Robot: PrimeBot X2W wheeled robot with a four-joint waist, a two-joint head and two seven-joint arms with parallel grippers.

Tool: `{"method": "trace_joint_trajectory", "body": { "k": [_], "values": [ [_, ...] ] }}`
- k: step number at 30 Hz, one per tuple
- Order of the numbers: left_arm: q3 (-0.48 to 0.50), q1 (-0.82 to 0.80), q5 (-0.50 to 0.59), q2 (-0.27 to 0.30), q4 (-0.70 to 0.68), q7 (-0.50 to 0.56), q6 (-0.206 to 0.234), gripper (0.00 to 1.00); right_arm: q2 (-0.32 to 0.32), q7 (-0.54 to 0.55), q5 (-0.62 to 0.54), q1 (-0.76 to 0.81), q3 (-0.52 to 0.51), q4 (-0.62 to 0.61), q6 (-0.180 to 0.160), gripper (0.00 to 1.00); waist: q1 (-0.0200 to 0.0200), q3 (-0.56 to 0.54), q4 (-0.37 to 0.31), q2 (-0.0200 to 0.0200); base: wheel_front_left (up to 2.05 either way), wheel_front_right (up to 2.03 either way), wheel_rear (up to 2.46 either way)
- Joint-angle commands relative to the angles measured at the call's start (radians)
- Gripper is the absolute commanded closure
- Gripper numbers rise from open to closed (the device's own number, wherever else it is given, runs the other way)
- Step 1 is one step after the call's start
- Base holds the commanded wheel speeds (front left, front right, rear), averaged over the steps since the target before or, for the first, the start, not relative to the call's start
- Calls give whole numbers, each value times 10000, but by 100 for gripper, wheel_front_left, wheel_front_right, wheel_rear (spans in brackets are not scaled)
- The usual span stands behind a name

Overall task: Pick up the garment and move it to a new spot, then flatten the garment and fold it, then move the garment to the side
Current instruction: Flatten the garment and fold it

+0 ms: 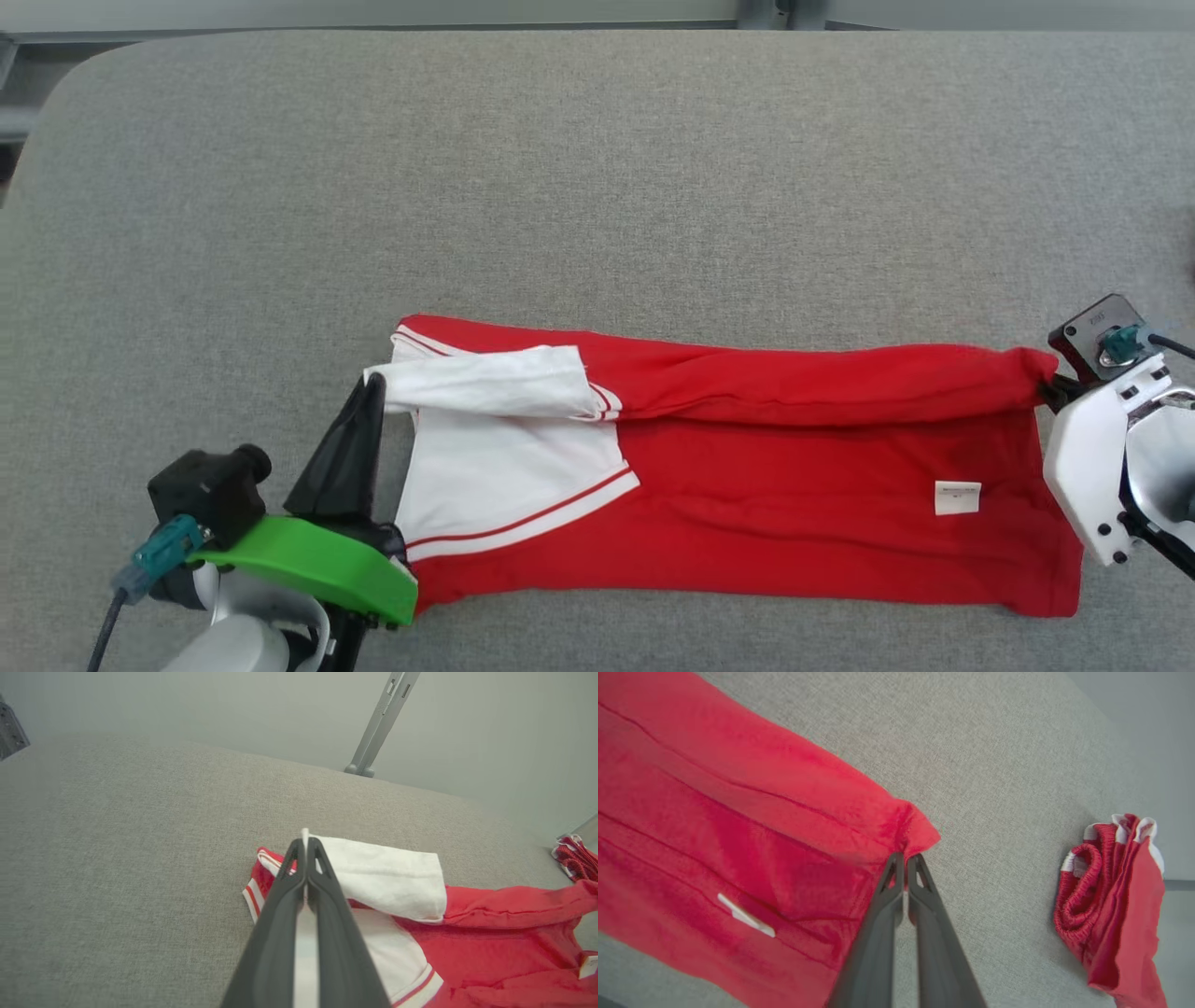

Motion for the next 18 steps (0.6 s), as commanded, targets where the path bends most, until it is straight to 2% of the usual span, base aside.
{"method": "trace_joint_trajectory", "body": {
  "k": [1,4,11,16,17,18],
  "values": [
    [-3,176,-110,-68,11,-8,4,100,-137,46,57,-25,74,68,-16,100,1,-52,59,0,0,0,0],
    [-90,383,-216,-125,129,10,6,100,-541,87,198,-137,478,272,-16,100,1,-124,149,0,0,0,0],
    [-424,852,-366,-171,453,186,-65,100,-986,91,168,-92,958,896,-16,100,1,-343,369,0,0,0,0],
    [-751,1058,-269,-163,751,356,-151,100,-938,144,181,52,910,1293,-16,100,1,-489,492,0,0,0,0],
    [-825,1061,-212,-135,854,373,-171,100,-912,207,179,110,870,1382,-16,92,1,-511,508,0,0,0,0],
    [-902,1040,-128,-96,958,417,-190,100,-875,265,204,169,864,1420,-16,60,1,-533,521,0,0,0,0]
  ]
}}
